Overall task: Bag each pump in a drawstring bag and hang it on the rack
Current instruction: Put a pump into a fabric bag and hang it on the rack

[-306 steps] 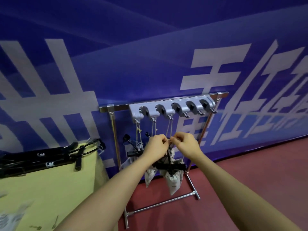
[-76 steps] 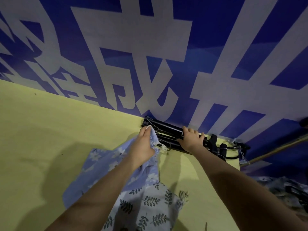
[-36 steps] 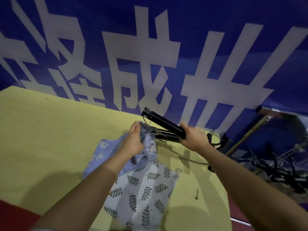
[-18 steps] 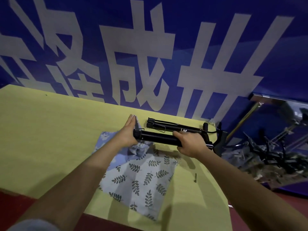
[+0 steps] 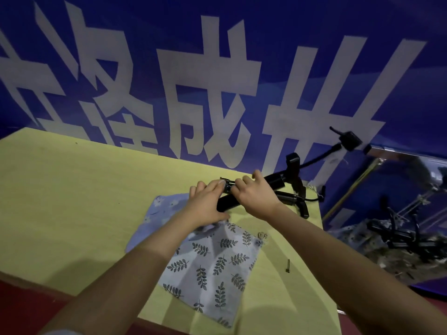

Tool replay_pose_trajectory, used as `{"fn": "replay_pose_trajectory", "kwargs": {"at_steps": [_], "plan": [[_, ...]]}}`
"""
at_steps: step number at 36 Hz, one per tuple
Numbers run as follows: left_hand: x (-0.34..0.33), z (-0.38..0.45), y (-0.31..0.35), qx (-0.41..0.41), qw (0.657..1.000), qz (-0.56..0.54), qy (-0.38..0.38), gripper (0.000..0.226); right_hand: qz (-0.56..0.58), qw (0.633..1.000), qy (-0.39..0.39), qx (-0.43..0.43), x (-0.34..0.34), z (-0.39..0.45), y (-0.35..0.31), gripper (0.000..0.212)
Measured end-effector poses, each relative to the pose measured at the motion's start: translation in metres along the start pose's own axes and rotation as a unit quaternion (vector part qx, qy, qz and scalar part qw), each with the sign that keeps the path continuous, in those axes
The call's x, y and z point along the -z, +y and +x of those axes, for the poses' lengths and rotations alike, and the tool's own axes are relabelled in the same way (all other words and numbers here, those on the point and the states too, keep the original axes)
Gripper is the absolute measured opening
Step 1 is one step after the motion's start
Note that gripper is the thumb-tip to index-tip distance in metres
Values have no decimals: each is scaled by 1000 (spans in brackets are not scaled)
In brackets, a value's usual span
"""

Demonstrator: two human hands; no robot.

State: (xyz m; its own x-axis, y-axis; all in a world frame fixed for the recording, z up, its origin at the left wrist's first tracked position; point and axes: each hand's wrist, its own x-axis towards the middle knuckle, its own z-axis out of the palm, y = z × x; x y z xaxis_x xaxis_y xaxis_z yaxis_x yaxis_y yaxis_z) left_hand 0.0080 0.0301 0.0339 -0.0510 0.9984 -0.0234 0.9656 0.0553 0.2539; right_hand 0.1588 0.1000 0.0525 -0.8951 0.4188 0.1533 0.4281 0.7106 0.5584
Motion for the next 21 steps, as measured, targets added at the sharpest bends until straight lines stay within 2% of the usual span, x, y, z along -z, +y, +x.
{"fn": "replay_pose_trajectory", "kwargs": {"at_steps": [3, 5, 9, 14, 16, 18, 21], "plan": [[-4, 4, 4, 20, 997, -21, 66, 50, -26, 996, 86, 7, 5, 8, 4, 20], [-3, 8, 6, 34, 996, -21, 79, 35, -34, 991, 131, 5, 5, 11, 6, 20], [1, 14, 4, 50, 995, -11, 87, 37, -33, 977, 210, 4, 2, 12, 8, 34], [12, 16, -8, 77, 988, -45, 125, 32, 43, 956, 287, -29, -10, -1, 4, 30], [18, 15, -11, 80, 982, -81, 152, 30, 77, 959, 271, -30, -13, -4, 2, 22], [25, 13, -12, 72, 976, -117, 172, 28, 151, 962, 221, -50, -13, -4, -2, 17], [35, 10, -10, 66, 964, -166, 196, 25, 305, 937, 59, -157, -12, 6, -7, 33]]}}
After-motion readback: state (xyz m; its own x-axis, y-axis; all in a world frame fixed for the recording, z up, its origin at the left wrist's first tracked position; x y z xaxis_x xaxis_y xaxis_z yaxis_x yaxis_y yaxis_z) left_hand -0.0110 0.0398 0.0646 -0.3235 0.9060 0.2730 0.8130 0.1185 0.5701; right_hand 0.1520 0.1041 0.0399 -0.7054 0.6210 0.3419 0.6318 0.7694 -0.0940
